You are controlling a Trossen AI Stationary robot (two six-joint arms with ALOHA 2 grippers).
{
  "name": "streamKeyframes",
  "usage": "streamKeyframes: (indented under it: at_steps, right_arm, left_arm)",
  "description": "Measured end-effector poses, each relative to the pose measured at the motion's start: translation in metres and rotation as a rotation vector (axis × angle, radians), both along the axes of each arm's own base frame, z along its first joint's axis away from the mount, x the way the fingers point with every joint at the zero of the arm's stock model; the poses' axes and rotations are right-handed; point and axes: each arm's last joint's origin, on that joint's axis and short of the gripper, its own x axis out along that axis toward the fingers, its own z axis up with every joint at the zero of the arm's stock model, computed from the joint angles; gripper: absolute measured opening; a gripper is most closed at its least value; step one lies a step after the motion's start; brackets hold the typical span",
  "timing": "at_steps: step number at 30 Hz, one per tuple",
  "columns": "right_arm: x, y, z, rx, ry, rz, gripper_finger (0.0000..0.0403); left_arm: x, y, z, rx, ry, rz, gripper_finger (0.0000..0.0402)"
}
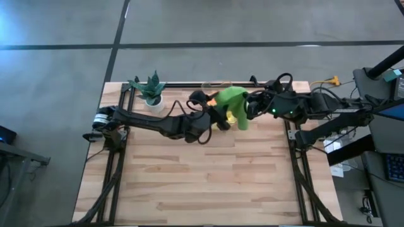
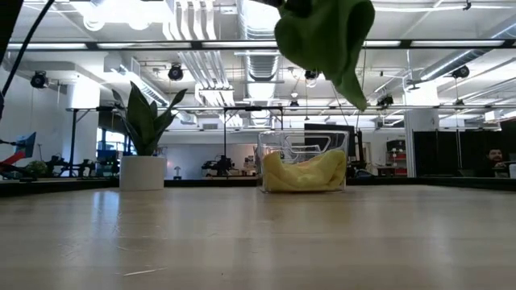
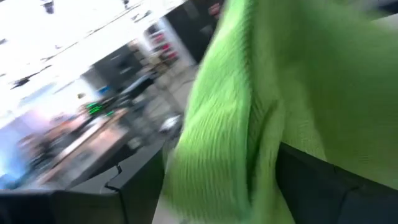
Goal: Fold microfiber towels
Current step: Fold the green towel
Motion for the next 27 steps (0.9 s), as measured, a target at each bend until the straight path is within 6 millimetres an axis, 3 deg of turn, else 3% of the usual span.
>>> streamKeyframes:
  at_steps: [12, 20, 27]
  right_arm:
    - [-0.011, -0.002, 0.008, -0.039, -0.001, 0.019, 0.0009]
    - [-0.011, -0.002, 0.008, -0.05, 0.009, 0.028, 0.0009]
    - [-0.011, -0.002, 0.008, -0.05, 0.009, 0.027, 0.0009]
  left_arm:
    - [-0.009, 0.003, 0.012, 0.009, -0.03, 0.064, 0.027]
    - [-0.009, -0.002, 0.017, -0.032, -0.101, -0.057, 0.027]
    - [-0.011, -0.003, 0.024, -0.038, -0.148, -0.06, 0.027]
